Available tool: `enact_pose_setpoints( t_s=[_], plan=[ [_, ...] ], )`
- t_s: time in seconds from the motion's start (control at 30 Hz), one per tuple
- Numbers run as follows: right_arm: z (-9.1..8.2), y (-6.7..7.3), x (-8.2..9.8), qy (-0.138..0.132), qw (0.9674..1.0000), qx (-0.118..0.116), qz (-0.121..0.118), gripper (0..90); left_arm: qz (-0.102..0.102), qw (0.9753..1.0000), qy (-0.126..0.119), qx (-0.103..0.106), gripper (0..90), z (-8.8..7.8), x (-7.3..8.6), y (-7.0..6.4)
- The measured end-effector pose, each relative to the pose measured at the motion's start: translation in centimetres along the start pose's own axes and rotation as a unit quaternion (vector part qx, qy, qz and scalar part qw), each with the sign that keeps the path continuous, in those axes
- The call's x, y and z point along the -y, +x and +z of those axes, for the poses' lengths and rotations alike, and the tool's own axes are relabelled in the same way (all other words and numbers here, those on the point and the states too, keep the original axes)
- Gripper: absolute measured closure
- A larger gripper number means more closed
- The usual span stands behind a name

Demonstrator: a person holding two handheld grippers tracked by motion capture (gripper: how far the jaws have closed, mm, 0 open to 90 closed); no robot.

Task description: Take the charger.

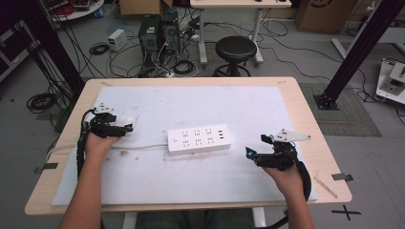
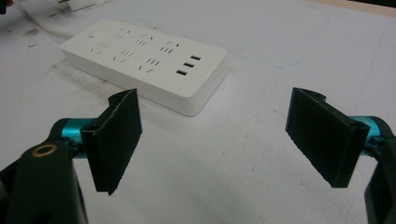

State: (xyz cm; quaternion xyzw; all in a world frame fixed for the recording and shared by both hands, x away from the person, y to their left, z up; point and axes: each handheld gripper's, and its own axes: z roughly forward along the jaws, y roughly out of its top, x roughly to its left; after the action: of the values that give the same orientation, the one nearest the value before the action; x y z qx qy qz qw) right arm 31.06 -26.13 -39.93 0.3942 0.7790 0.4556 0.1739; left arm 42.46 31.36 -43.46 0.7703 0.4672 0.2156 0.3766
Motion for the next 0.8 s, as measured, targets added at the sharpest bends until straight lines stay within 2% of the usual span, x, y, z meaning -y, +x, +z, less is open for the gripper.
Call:
enact_pose_setpoints(
  t_s=[0.3,0.57,0.8],
  plan=[
    [0.1,0.1,-0.3,-0.003,1.0,-0.001,-0.004,18.8,-0.011,0.9999,0.004,-0.002,16.7,0.7,0.5,0.6],
    [-0.1,0.3,-0.4,-0.004,1.0,0.0,-0.004,18.8,-0.006,0.9998,0.016,-0.008,22.8,1.1,0.6,0.7],
    [-0.4,0.3,-0.2,-0.008,1.0,0.001,-0.002,18.8,-0.008,0.9998,0.014,-0.01,30.0,1.3,0.7,0.7]
  ],
)
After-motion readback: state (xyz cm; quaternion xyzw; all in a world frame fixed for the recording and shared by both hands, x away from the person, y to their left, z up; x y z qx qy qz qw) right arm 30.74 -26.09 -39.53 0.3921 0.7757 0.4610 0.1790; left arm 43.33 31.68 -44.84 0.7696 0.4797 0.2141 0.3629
